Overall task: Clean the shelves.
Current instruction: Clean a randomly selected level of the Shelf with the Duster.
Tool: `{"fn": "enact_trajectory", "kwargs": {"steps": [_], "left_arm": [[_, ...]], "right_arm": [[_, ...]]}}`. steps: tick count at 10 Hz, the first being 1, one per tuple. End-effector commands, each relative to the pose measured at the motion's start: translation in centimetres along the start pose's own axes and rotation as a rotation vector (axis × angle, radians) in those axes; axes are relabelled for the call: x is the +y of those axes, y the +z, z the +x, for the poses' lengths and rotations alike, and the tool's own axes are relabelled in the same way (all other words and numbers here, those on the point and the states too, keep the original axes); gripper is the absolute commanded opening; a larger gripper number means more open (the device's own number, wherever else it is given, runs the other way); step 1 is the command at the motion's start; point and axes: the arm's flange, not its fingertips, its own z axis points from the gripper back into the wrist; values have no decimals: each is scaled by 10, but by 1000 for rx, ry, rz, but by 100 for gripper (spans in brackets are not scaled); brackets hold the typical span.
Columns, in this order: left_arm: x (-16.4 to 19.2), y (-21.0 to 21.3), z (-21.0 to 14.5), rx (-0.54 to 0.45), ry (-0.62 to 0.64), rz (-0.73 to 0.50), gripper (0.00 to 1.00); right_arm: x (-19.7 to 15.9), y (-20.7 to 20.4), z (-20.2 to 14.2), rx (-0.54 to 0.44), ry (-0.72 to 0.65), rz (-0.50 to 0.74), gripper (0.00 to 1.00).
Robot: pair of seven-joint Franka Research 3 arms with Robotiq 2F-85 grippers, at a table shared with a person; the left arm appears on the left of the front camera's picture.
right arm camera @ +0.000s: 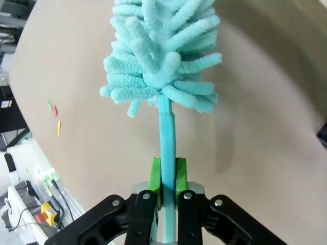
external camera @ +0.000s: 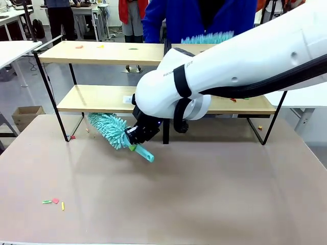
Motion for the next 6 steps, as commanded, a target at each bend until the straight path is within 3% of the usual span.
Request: {"fn": "enact_trajectory", "kwargs": {"steps": [1,6], "left_arm": [[0,0,0,8,-6,0,100],[0,0,0,8,-6,0,100]], "right_arm": [[15,-20,21,-30,-9,-51,12],[27,-53,43,5,10,-90,12]]}}
